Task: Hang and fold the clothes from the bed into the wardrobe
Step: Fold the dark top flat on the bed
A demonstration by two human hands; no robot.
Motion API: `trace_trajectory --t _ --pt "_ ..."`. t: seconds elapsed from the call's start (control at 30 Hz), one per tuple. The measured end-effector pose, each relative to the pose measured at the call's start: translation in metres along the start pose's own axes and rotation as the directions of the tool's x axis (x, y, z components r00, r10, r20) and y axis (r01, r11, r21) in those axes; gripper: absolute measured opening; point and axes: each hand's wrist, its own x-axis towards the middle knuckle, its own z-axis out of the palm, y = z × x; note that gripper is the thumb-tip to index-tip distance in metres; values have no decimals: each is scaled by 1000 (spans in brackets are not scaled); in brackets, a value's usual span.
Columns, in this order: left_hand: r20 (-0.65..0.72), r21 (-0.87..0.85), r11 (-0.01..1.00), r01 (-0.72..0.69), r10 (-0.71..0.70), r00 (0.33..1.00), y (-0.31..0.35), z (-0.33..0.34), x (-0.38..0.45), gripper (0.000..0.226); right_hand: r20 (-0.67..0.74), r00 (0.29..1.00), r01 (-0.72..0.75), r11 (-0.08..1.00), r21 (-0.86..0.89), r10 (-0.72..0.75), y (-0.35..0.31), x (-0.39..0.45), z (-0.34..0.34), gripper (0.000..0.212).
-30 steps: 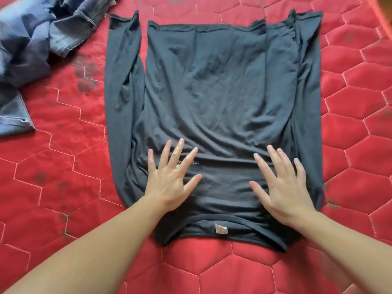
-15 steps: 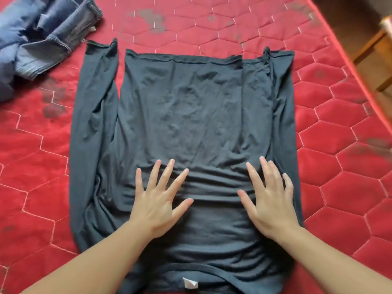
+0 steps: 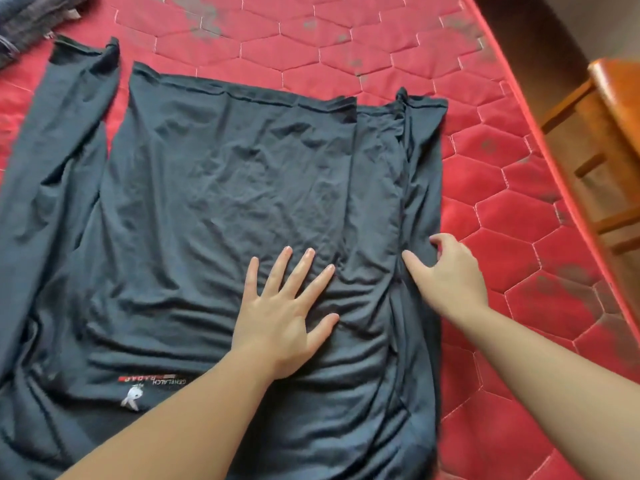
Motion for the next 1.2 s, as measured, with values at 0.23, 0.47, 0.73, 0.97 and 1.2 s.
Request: trace_trajectory --t 0.23,0.47,0.73,0.97,1.2 --pt "-14 39 999 -17 18 1000 0 3 1 64 114 991 -100 931 352 64 -5 8 -10 21" --pt "-20 48 999 -8 9 1000 0 4 1 65 253 920 -391 657 645 300 25 -12 -29 12" --pt "-30 47 999 -11 12 999 -1 4 0 64 101 983 -181 760 624 151 -31 7 -14 19" --pt "-18 14 1000 -17 17 1000 -1 1 0 65 664 729 -683 246 688 167 -27 29 -56 36" --pt "-24 -4 1000 -26 26 999 -2 -1 1 65 -244 963 131 591 796 116 -119 53 -64 10"
